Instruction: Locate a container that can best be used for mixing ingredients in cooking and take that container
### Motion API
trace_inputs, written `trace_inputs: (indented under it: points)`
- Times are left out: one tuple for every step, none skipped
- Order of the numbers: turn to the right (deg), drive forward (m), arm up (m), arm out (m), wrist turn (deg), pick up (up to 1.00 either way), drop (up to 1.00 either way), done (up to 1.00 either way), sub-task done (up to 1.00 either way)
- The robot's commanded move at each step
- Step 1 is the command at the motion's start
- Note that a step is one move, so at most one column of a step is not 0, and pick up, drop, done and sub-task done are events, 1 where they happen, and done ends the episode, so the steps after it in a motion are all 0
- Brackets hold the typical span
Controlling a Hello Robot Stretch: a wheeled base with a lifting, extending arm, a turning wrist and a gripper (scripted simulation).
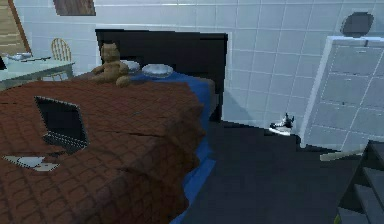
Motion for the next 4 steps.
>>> trace_inputs:
  points:
    - [0.0,0.0,0.0,0.4,0.0,0.0,0.0,0.0,0.0]
    - [0.0,0.0,0.0,0.0,45.0,0.0,0.0,0.0,0.0]
    - [0.0,0.0,0.0,0.0,45.0,0.0,0.0,0.0,0.0]
    - [0.0,0.0,0.0,0.0,45.0,0.0,0.0,0.0,0.0]
